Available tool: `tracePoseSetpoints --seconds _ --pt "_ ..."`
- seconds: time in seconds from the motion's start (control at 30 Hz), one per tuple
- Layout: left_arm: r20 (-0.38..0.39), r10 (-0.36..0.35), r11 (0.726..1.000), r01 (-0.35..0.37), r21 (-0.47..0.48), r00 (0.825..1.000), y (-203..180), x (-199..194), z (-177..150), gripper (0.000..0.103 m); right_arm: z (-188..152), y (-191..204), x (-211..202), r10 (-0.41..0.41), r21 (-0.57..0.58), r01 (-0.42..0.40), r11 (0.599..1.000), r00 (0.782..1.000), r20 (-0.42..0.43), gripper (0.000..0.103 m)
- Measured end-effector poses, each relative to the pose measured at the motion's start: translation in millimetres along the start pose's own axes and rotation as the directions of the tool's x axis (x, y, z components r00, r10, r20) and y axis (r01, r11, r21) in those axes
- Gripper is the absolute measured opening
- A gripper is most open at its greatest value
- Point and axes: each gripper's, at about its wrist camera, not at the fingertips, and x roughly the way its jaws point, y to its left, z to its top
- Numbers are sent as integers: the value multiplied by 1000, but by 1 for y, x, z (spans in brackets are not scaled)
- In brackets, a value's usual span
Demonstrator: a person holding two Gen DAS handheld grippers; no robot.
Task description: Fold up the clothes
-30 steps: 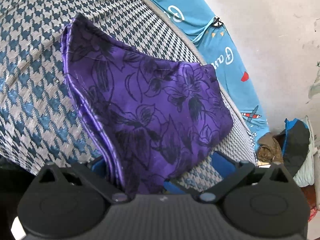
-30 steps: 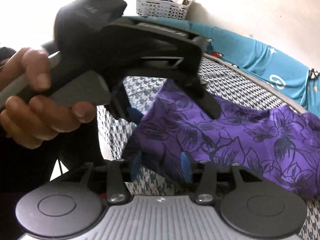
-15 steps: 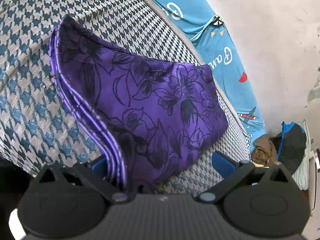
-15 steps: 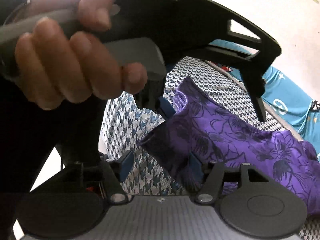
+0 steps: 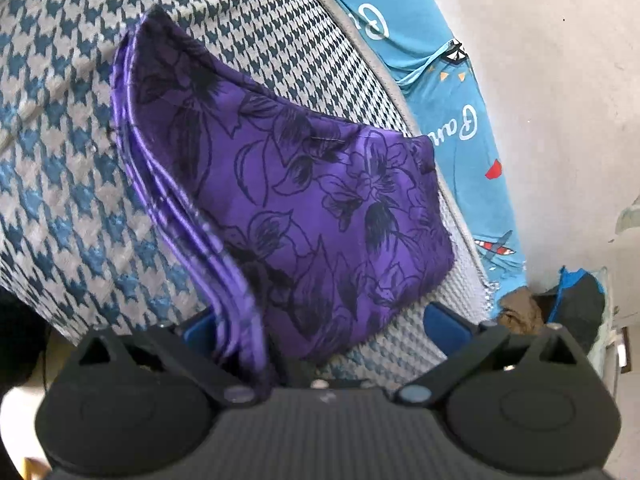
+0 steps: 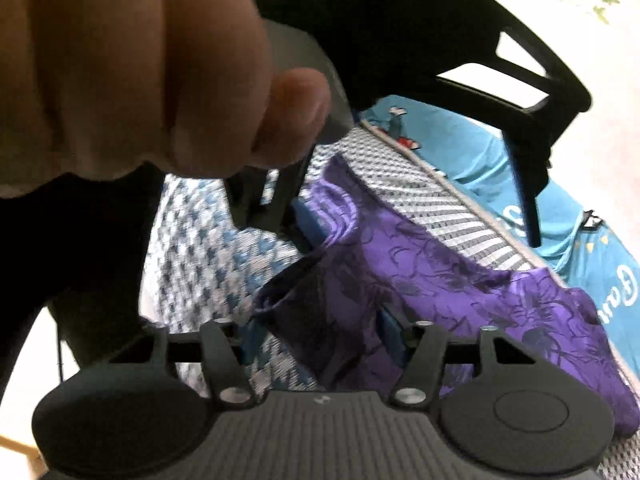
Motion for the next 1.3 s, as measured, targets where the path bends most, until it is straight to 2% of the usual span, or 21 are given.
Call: tracePoseSetpoints --seconds 0.03,0.13,0.27,0.47,0.73,0.9,1.03,1.1,1.13,1.17,1.23,1.3 --pt "2 7 1000 -7 6 1000 0 0 1 103 1 -2 0 -15 3 15 1000 1000 2 25" --pt "12 43 999 -44 28 999 0 -1 4 103 4 -11 -4 -44 35 43 998 999 9 16" --pt "39 85 996 -86 4 996 11 -3 18 103 7 -29 -13 -52 123 50 991 998 17 15" --pt "82 129 991 -125 -45 988 26 -3 44 103 7 -36 -15 -53 153 49 987 998 18 15" --pt "130 157 987 -152 -45 979 30 -2 74 102 8 -41 -20 -41 195 36 980 999 21 15" --pt "171 193 981 -190 -35 966 28 -1 87 97 7 -47 -21 -10 238 7 971 1000 13 15" --pt "200 266 960 -278 35 943 18 5 87 70 7 -49 -22 -4 248 1 969 1000 12 15" --pt "218 280 956 -292 26 935 19 5 86 59 7 -50 -22 -4 250 1 968 1000 12 15" --pt "227 287 954 -299 21 931 20 5 85 49 7 -51 -22 -5 251 2 968 1000 11 15" --pt "235 294 952 -306 16 927 20 5 85 44 7 -51 -22 -6 253 3 968 1000 11 15" --pt "251 308 947 -320 8 918 21 5 83 22 7 -53 -23 -7 256 4 967 1000 12 15" --pt "263 320 943 -334 10 910 23 3 80 17 7 -54 -23 -13 253 9 967 1000 14 15"
